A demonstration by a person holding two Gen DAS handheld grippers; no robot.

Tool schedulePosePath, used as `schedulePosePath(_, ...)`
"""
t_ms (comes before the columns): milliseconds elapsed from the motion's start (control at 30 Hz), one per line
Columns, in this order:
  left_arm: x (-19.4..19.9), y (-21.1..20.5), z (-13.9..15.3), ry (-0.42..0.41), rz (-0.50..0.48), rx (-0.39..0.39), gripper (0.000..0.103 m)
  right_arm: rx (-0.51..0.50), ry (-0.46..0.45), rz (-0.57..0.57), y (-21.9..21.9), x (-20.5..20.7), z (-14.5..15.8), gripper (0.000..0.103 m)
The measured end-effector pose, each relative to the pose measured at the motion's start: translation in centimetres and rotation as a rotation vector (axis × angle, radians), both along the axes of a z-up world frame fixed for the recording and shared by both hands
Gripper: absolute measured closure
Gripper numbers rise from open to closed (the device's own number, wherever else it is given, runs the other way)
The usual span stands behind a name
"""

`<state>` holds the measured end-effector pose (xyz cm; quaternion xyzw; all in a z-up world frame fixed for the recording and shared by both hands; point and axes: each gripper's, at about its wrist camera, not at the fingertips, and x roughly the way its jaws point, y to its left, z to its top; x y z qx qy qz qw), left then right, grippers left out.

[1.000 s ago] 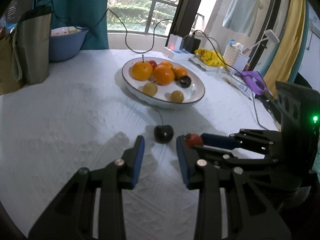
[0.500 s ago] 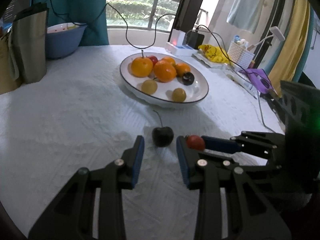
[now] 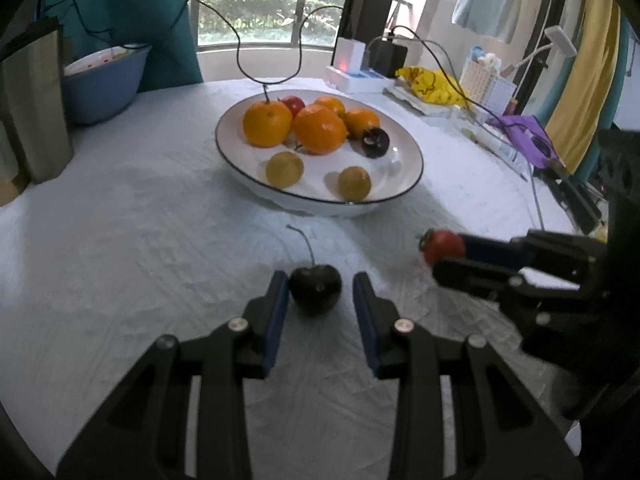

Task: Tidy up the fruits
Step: 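Grasp the red tomato with the right gripper while the left gripper grasps the black cherry, then carry the tomato and cherry in both grippers over the white plate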

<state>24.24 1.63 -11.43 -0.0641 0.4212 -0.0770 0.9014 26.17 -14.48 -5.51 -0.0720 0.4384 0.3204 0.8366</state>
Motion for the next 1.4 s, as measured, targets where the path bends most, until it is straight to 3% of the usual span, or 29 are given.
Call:
schedulePosePath(400,0.3,-0.9,0.0,0.002,-0.025,0.059,0.075,0.017,-0.016,-0.008,-0.8,0.9,0.7,0.074)
schedulePosePath(1000,2.0,-1.4,3.7,-0.076,-0.047,0.042,0.075,0.031,-0.054,-0.031,-1.6,3.0,2.6,0.074)
schedulePosePath(1400,5.0,-0.7,3.2,-0.069,-0.021,0.035,0.075,0.028,-0.061,-0.026,-1.1,5.4,2.7,0.074)
